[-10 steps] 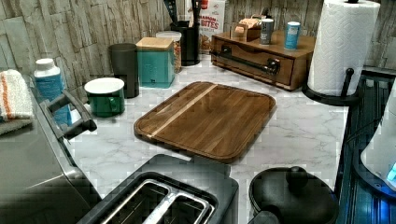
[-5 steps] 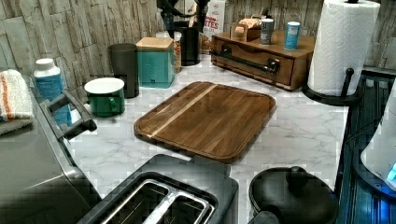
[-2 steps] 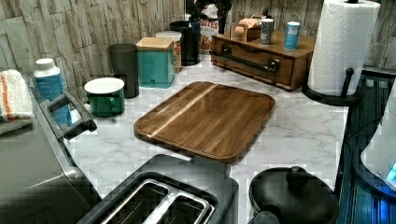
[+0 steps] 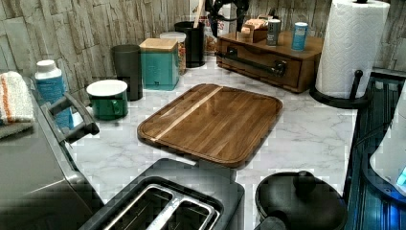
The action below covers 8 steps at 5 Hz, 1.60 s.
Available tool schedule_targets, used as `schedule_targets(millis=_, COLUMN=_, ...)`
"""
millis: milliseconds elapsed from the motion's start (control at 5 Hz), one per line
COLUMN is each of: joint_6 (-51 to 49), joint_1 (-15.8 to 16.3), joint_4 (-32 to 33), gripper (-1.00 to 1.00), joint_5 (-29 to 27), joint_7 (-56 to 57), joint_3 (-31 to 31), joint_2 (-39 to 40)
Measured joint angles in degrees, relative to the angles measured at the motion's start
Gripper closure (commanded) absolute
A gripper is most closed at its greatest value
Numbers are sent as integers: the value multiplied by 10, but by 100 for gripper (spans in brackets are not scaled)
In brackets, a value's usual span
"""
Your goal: Open the drawer.
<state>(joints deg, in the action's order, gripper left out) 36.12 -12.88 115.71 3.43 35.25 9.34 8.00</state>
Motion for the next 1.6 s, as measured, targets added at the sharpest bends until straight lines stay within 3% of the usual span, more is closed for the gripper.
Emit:
schedule_targets(millis=400, joint_6=4, joint_1=-11, joint_4=0, gripper=-100, joint_5=0, joint_7=17, joint_3=5, joint_2=40)
schedule_targets(millis=800, joint_6=59, joint_1=-11, joint_4=1, gripper=-100, joint_5=68, joint_7=41, joint_3=6, joint_2=57)
schedule_targets(millis=1600, joint_6=115, joint_1=-7, joint_4=1, gripper=-100, joint_5=70, joint_7=15, joint_3=13, joint_2=71)
